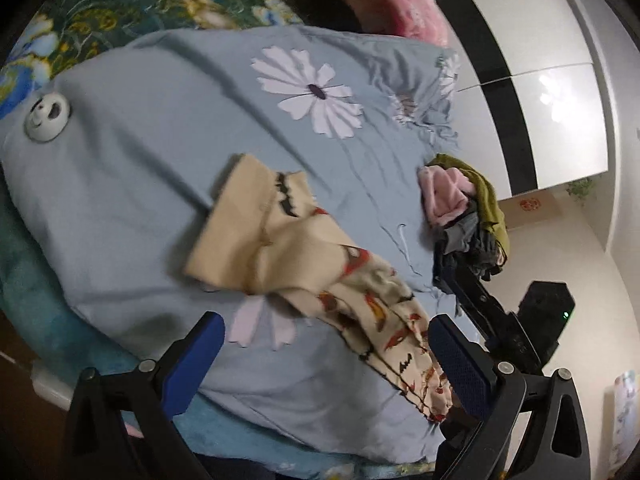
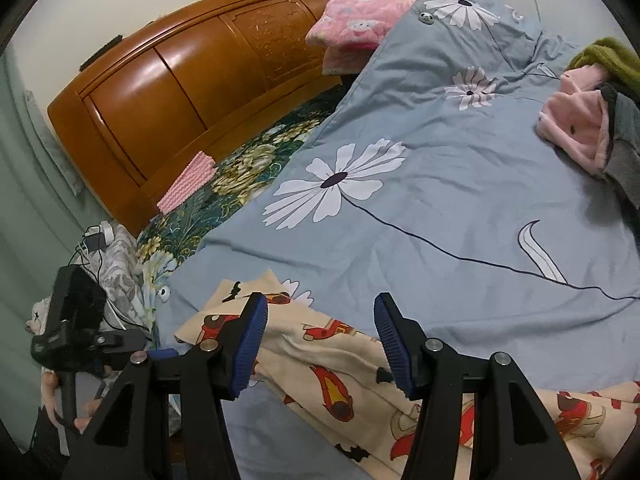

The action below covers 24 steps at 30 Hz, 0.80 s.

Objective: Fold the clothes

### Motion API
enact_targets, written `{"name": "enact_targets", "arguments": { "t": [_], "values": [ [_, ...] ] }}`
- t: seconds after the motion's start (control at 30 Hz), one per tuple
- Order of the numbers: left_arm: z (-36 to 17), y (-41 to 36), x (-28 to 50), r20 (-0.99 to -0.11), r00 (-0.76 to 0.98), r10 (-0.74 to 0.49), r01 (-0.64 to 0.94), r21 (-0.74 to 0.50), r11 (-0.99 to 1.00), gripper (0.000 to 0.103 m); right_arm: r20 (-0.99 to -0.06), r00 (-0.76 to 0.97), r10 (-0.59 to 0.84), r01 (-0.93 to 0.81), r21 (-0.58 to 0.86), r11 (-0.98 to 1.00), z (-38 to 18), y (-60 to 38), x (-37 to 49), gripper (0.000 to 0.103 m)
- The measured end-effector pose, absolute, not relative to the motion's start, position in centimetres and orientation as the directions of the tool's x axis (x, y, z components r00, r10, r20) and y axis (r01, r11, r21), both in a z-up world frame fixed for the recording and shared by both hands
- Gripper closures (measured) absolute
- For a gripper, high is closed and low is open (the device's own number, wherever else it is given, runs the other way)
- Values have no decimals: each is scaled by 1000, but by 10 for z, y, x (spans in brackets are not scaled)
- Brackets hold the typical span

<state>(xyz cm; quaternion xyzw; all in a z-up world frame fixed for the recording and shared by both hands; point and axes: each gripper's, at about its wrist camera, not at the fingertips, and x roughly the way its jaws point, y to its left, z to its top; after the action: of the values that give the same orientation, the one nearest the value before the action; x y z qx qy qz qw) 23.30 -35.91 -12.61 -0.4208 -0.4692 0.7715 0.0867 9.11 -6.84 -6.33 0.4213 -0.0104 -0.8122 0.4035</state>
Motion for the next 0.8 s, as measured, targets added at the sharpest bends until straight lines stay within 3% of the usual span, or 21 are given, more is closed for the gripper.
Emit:
{"name": "enact_targets", "arguments": {
  "t": [0.2, 0.33, 0.73, 0.8],
  "values": [
    [-150, -360, 204, -585, -644, 493, 308, -788, -532, 0, -676, -322, -663, 636, 365, -680, -65, -63, 91, 46],
    [-164, -378, 196, -540, -687, 487, 322, -827, -461, 0, -674, -329, -661, 648, 348, -677, -63, -62, 93, 46],
    [-163, -373, 164, -527, -705, 474, 273, -819, -505, 1, -647, -350, -677, 641, 361, -677, -56, -52, 93, 46],
    [-163, -372, 160, -534, -710, 459, 272, -809, -521, 8, -647, -357, -674, 637, 359, -682, -55, -48, 92, 46]
  ]
}}
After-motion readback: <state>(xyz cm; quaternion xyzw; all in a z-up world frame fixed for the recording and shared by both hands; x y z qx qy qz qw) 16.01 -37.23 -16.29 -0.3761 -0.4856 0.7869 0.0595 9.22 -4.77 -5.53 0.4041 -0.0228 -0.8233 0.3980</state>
